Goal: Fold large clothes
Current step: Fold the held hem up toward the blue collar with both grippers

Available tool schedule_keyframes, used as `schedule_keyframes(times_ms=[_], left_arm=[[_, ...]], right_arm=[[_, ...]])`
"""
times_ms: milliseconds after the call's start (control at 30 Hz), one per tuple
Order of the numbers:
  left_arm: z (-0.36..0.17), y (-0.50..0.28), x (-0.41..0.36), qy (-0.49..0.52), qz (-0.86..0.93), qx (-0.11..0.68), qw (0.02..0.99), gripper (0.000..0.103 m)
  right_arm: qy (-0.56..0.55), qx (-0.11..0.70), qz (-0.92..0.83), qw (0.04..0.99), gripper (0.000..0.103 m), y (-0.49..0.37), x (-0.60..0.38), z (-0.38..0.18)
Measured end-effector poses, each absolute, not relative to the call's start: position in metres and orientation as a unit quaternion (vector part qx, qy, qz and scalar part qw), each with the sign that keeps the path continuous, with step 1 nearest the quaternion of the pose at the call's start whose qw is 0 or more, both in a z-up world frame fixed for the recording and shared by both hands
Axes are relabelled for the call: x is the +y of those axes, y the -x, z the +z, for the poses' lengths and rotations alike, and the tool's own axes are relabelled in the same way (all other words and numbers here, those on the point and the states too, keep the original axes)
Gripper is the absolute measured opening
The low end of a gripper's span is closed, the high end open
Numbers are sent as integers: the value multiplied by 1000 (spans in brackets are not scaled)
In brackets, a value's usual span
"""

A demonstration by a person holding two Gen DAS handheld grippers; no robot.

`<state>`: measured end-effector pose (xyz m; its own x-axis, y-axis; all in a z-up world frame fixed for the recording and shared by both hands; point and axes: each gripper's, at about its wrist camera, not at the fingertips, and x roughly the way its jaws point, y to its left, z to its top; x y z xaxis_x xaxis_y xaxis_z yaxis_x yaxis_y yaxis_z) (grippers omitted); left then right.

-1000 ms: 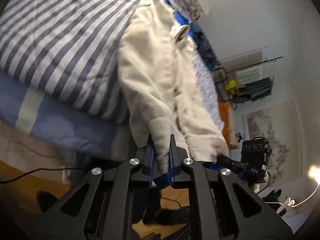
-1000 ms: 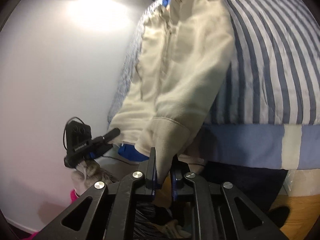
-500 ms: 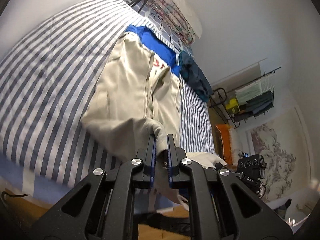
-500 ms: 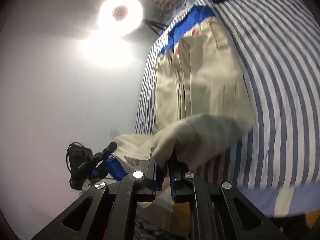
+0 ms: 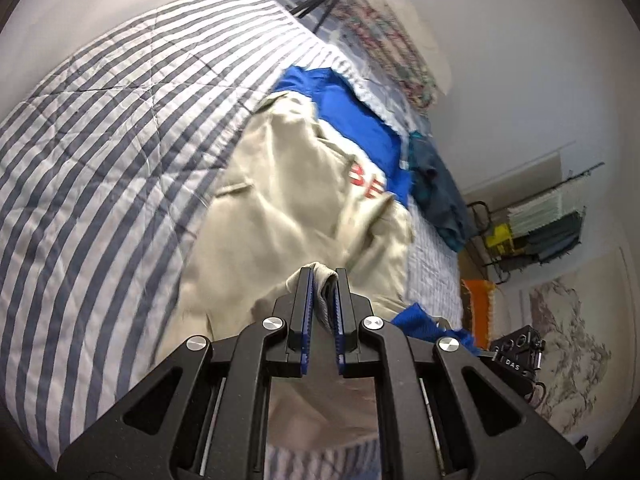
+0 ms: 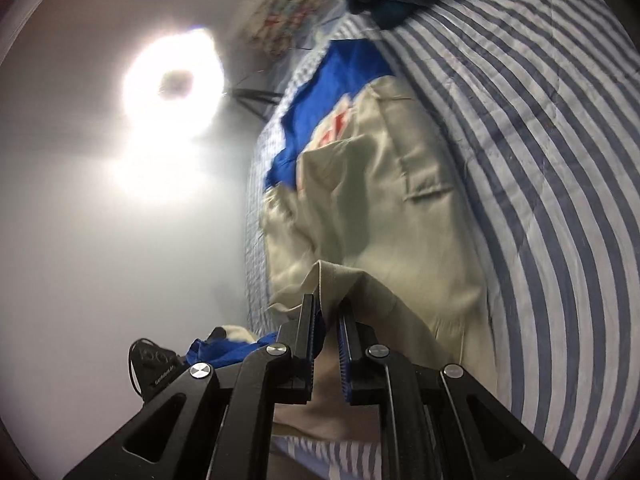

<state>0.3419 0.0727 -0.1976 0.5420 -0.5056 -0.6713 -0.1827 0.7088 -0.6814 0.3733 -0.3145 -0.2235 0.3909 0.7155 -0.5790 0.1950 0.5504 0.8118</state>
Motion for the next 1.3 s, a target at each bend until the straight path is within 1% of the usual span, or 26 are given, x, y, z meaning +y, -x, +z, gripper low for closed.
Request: schedule_keyframes(times_ms=[133,167,200,267,367,433,467,567,667,767,833,933,967,1033,1067,1200,1267,1300], left_arm=[[-223,-370,73,356,-76,482,797,7],[-228,-373,73,353,-71,485,797,7],[-233,-377,73,351,-67,487,797,8],[-243,-383,76,355,-59,492,793,9],[-245,-388,86,372,-68,487,787,10],[-238,-387,95,380,-74,480,787,10],[-231,-384,100,379,-82,470,793,10],[-219,-372,106,327,-105,473,811,11],[-230,-357,105,295,-126,499,805,11],[-249,-345,101,289,-143,521,790,11],[-257,-338,95,283,-151,531,784,11],[-264,-333,83,265,-165,540,782,11],[-266,-333,80,264,-170,541,780,12],[-267,-332,78,267,-175,539,780,24],[-268,-332,75,265,-178,539,780,24],[-270,-330,66,249,-180,538,785,24],[-267,-328,63,243,-185,537,787,21],[-266,-329,60,238,-184,537,788,15]], right_arm=[[-454,532,170,694,9,-397,-321,-253],[-457,536,169,689,14,-402,-322,-259],[-460,542,169,683,17,-405,-324,-265],[-481,545,169,666,34,-407,-331,-271],[-526,521,192,645,47,-399,-350,-266],[-525,502,207,655,51,-391,-361,-254],[-506,494,217,673,50,-384,-366,-243],[-414,499,228,726,48,-366,-363,-224],[-347,516,246,743,46,-350,-350,-226],[-287,533,250,756,46,-338,-334,-238],[-265,542,255,756,46,-332,-327,-248],[-254,540,262,758,46,-326,-319,-255],[-257,539,266,757,49,-324,-320,-256],[-271,536,273,752,53,-324,-323,-259],[-276,534,277,749,53,-324,-323,-260],[-271,535,272,753,51,-320,-326,-261],[-263,535,269,757,47,-321,-323,-259],[-260,535,269,757,44,-323,-318,-260]])
